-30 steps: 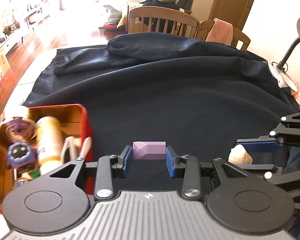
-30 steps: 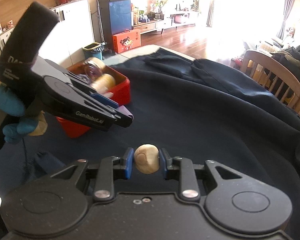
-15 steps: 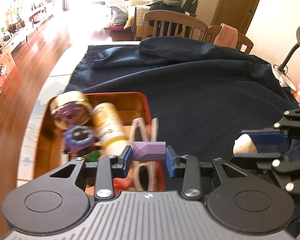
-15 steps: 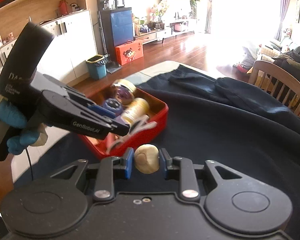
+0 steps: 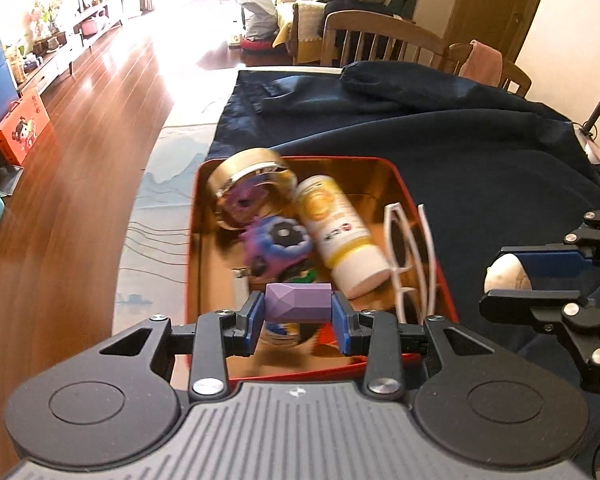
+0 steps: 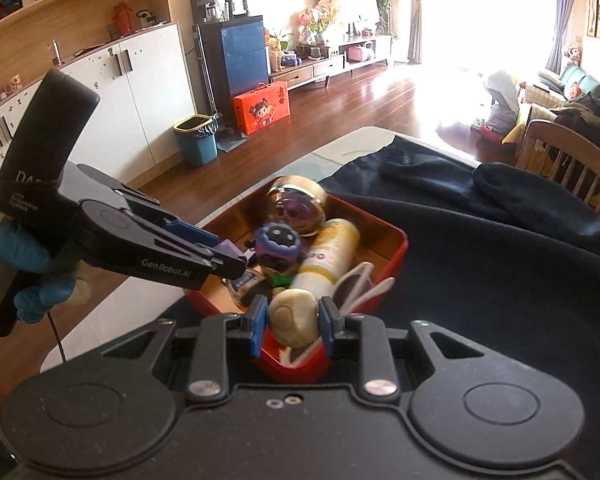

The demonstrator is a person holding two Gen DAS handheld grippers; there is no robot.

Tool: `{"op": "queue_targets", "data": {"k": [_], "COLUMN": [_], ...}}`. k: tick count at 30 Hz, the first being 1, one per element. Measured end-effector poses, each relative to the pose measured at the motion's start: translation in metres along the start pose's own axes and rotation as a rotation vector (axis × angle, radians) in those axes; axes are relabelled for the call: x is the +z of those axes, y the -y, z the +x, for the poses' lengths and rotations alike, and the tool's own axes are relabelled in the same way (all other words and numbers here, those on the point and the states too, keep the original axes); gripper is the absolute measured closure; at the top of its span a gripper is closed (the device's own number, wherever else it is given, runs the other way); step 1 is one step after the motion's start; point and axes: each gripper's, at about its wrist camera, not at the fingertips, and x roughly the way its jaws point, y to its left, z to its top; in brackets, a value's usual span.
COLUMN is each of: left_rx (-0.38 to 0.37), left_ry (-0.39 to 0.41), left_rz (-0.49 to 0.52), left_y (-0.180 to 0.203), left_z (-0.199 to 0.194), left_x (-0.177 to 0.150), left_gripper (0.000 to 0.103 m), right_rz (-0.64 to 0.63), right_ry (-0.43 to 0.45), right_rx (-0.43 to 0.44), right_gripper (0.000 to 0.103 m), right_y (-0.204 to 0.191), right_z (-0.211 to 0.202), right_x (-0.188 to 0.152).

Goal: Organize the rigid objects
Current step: 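Carry the purple block and beige stone into the red tin with both tools, then open both tools to release the block and stone in the tin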

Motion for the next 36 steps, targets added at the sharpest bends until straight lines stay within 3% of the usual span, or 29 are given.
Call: {"op": "queue_targets", "data": {"k": [9, 18, 36], "left_rx": [0.019, 0.018, -0.012], "left_ry": [-0.052, -0.076, -0.128], "left_rz": [-0.002, 0.03, 0.035], "left_y": [-0.025, -0.026, -0.02], "left_z": [0.025, 0.043, 0.062], "left_x": [0.004, 0.009, 0.014], "left_gripper": [0.068, 0.068, 0.068], "right_rz": [0.034, 0.067, 0.114], "right_ry": [-0.059, -0.114, -0.158], "right_rx": [-0.013, -0.029, -0.063], "right_gripper": [0.077, 0.077, 0.074], "right_y": [-0.009, -0.013, -0.013], "right_z": [0.045, 0.079, 0.09], "right_x": [0.007, 0.005, -0.003]}}
